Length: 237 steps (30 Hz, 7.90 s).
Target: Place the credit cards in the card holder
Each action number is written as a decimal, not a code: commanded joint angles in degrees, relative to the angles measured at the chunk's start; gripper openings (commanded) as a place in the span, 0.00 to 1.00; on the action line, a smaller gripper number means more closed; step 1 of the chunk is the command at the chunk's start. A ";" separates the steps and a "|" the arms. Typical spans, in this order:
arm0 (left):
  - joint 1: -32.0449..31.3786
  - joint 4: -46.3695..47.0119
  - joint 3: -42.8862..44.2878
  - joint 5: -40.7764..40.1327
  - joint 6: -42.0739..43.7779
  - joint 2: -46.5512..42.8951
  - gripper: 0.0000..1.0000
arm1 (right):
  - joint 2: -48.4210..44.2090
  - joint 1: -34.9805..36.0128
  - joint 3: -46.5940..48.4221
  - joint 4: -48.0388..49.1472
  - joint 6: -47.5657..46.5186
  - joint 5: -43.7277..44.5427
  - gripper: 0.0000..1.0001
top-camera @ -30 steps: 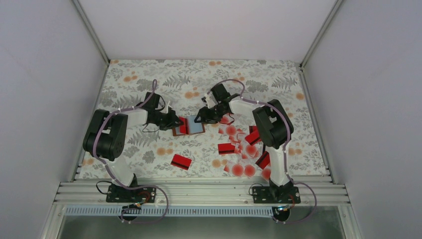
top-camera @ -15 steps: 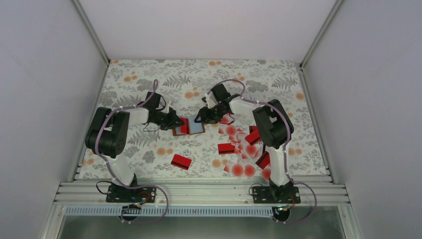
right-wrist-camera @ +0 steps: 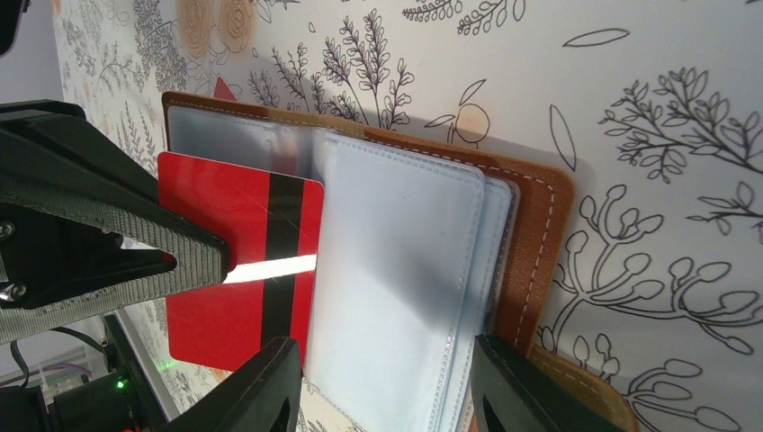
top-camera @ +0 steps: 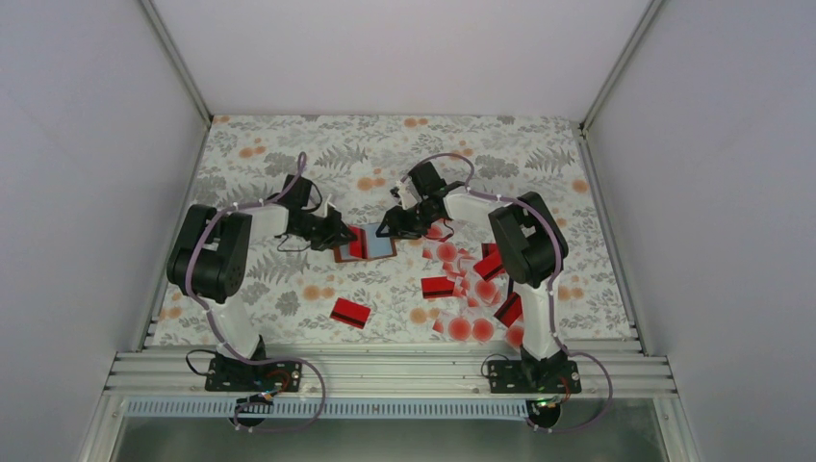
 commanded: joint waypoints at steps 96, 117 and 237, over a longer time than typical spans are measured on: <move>-0.89 1.31 4.46 0.96 6.82 4.31 0.02 | 3.14 -0.55 -1.57 -2.43 -0.47 1.68 0.48; -4.13 8.76 0.53 -1.11 -1.18 1.70 0.02 | 1.51 -0.58 -4.62 -0.14 1.38 0.92 0.47; -16.51 -27.82 19.78 -25.45 7.17 1.38 0.49 | -4.44 0.77 -5.89 -0.21 5.09 3.65 0.39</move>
